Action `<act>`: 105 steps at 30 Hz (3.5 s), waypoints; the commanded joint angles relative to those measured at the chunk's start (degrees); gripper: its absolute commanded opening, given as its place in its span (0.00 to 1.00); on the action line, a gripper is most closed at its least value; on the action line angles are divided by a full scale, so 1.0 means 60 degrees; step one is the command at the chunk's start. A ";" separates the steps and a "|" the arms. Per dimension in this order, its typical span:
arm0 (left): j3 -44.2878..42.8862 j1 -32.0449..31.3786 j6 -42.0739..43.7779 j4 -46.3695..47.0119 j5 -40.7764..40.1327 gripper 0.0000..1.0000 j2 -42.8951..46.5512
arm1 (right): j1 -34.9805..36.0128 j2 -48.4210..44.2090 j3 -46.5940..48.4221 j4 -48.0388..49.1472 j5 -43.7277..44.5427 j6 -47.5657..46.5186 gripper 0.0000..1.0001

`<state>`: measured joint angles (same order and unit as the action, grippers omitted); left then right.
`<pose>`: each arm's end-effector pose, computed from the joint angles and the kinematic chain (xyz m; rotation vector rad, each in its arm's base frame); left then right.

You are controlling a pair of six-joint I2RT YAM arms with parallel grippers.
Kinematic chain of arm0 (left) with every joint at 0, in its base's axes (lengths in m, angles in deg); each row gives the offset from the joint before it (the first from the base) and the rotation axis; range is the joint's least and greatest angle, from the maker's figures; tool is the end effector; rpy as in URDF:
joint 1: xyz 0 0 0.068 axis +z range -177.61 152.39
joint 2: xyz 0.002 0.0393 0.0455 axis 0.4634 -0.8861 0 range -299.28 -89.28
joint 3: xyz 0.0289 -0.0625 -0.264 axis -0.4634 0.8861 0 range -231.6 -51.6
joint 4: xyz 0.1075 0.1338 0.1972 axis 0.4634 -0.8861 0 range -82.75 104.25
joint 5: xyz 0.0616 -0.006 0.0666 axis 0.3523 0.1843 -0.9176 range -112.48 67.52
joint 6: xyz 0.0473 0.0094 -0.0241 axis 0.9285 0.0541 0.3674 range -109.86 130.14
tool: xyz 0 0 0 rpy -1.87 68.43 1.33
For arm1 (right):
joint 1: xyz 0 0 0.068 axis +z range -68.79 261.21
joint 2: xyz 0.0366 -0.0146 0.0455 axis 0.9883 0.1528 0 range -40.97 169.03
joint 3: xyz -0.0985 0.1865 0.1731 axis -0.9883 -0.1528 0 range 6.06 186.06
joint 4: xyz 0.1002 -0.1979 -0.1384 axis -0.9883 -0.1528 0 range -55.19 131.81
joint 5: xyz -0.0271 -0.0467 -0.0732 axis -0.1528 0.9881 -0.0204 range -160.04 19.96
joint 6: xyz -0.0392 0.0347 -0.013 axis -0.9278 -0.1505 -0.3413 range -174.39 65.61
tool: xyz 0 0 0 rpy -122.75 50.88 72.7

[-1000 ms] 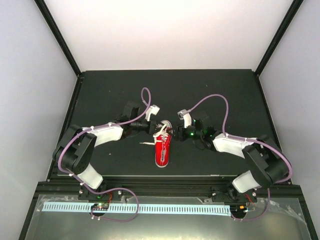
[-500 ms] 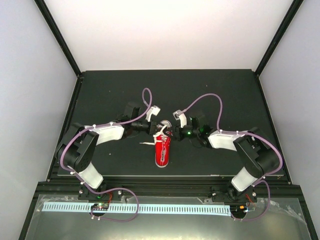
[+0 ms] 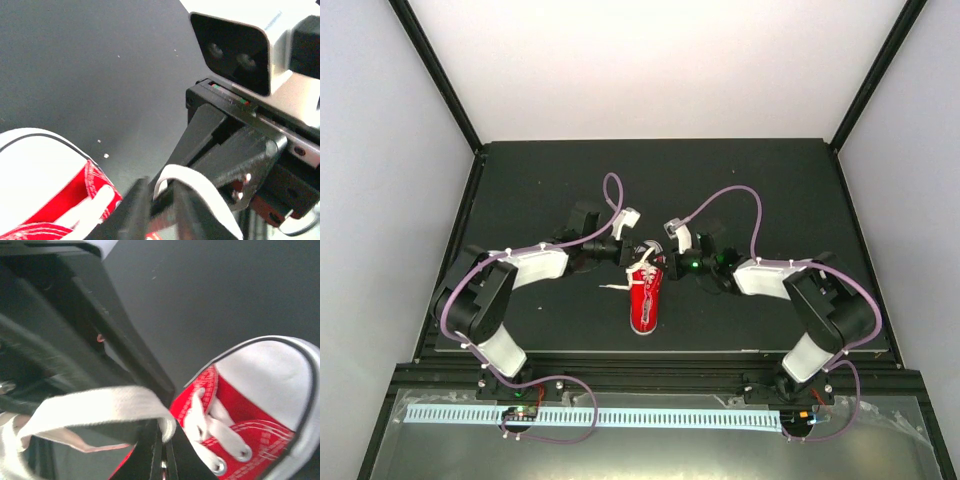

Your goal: Tie the shoes

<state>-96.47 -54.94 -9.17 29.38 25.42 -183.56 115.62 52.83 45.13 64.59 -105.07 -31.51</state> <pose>0.2771 -0.1729 0.1746 0.6689 2.1583 -1.3575 0.2487 0.1951 0.1569 -0.6143 2.1850 1.2141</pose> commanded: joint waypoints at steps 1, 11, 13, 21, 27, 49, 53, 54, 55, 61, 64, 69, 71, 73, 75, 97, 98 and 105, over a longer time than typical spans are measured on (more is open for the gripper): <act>-0.0178 0.0138 0.0049 -0.0146 -0.0548 0.25 0.0552 | -0.0034 -0.0523 -0.0209 0.0044 0.1369 0.0173 0.02; 0.1941 0.0705 -0.0279 -0.1138 -0.3289 0.83 0.4393 | -0.0052 -0.1640 -0.0608 -0.1559 0.2767 0.0334 0.02; 0.2820 0.0616 -0.0266 -0.1135 -0.3718 0.80 0.5179 | -0.0052 -0.1786 -0.0651 -0.1736 0.2865 0.0364 0.02; 0.4660 -0.0736 -0.0369 -0.0740 -0.4863 0.58 0.6213 | -0.0052 -0.2093 -0.0595 -0.2014 0.3033 0.0420 0.02; 0.4529 -0.1358 -0.0319 0.0263 -0.5026 0.46 0.4563 | -0.0052 -0.2149 -0.0626 -0.1997 0.3052 0.0522 0.02; 0.3742 -0.1849 -0.0332 0.1049 -0.5504 0.33 0.3015 | -0.0052 -0.2127 -0.0609 -0.1992 0.3080 0.0613 0.02; 0.3722 -0.1861 -0.0356 0.1139 -0.5487 0.33 0.2948 | -0.0052 -0.2153 -0.0624 -0.2009 0.3098 0.0637 0.02; 0.3693 -0.1875 -0.0339 0.1127 -0.5468 0.33 0.2913 | -0.0052 -0.2156 -0.0627 -0.2003 0.3098 0.0629 0.02; 0.3653 -0.1883 -0.0341 0.1114 -0.5464 0.33 0.2867 | -0.0052 -0.2153 -0.0623 -0.2010 0.3106 0.0630 0.02; 0.3609 -0.1875 -0.0533 0.0946 -0.5709 0.18 0.2811 | -0.0052 -0.2332 -0.0623 -0.2146 0.3323 0.0592 0.02; 0.3610 -0.1876 -0.0558 0.0745 -0.5782 0.13 0.2872 | -0.0063 -0.2528 -0.0652 -0.2272 0.3490 0.0573 0.02; 0.3621 -0.1885 -0.0765 0.0226 -0.6383 0.02 0.3078 | -0.0169 -0.2991 -0.0835 -0.2578 0.4019 0.0736 0.02; 0.3624 -0.1877 -0.0811 -0.0024 -0.6657 0.02 0.3213 | -0.0345 -0.3304 -0.1094 -0.2550 0.4120 0.0922 0.02; 0.3624 -0.1861 -0.0849 -0.0176 -0.6793 0.02 0.3328 | -0.0548 -0.3625 -0.1351 -0.2556 0.4165 0.1071 0.02; 0.3631 -0.1865 -0.0871 -0.0273 -0.6793 0.02 0.3360 | -0.0794 -0.3878 -0.1525 -0.2753 0.4173 0.1161 0.02; 0.3670 -0.0387 -0.0702 -0.2186 -0.6213 0.02 0.4015 | -0.6414 -0.7186 -0.3121 -0.5833 0.3475 0.1667 0.02; 0.3681 -0.0263 -0.0725 -0.2268 -0.6229 0.02 0.4023 | -0.6520 -0.7169 -0.3171 -0.5803 0.3422 0.1730 0.02; 0.3873 0.0666 -0.1393 -0.2637 -0.6465 0.02 0.4506 | -0.6636 -0.7146 -0.3587 -0.5863 0.3581 0.2231 0.02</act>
<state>-73.76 -53.56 -14.54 16.36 -11.95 -158.56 76.76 9.99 24.93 29.56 -85.55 -20.72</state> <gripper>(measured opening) 0.017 0.037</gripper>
